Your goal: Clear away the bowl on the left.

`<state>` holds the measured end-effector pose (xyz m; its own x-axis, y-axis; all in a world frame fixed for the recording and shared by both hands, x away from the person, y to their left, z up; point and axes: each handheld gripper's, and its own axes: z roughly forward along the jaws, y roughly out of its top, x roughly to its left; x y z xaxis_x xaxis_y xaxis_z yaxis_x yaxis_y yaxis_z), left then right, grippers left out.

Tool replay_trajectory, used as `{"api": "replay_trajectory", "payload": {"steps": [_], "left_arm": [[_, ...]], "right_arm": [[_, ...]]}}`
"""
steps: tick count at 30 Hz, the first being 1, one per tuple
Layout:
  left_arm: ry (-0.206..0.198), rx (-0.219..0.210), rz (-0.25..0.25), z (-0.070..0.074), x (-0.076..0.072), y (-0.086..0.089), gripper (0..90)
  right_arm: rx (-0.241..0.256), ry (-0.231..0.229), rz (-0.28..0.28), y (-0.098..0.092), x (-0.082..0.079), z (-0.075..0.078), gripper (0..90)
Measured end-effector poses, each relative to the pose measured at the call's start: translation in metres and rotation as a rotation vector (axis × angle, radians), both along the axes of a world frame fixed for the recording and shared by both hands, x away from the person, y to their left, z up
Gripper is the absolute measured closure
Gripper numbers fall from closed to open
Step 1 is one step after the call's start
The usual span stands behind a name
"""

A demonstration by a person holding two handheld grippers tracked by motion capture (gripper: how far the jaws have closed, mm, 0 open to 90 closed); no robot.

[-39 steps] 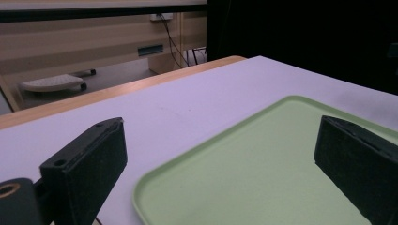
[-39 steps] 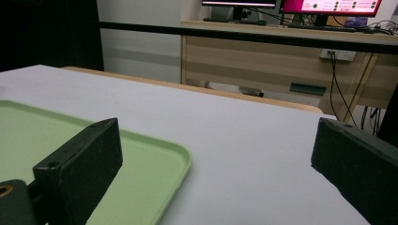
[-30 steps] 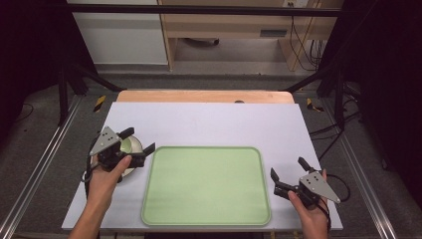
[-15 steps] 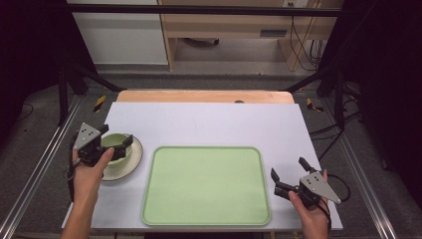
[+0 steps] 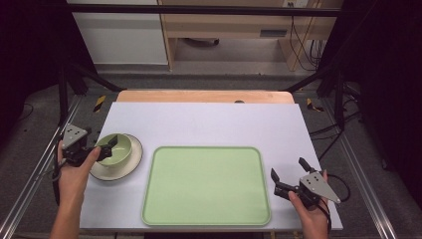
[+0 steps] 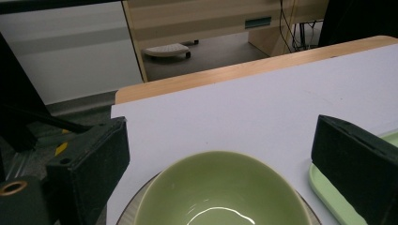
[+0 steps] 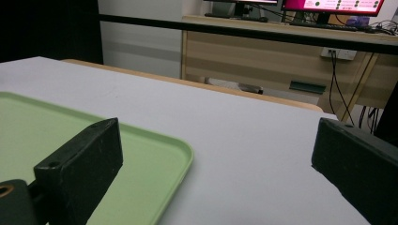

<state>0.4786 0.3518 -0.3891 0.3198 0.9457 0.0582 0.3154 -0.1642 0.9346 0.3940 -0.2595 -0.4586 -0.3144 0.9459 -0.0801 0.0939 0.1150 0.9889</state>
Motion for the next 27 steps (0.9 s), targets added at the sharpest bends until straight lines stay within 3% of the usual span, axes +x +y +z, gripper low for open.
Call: {"api": "replay_trajectory", "payload": {"steps": [7,11,27], "left_arm": [[0.027,-0.020,0.028,-0.008,0.000,0.022,4.5],[0.056,0.000,0.040,-0.011,0.001,0.028,4.6],[0.138,0.024,0.063,-0.024,0.006,0.030,6.0]], "right_arm": [[0.001,0.002,0.006,0.001,0.000,0.000,2.5],[-0.005,0.004,0.012,0.003,0.000,0.000,2.6],[-0.008,0.007,0.016,0.003,0.000,0.000,2.8]]}}
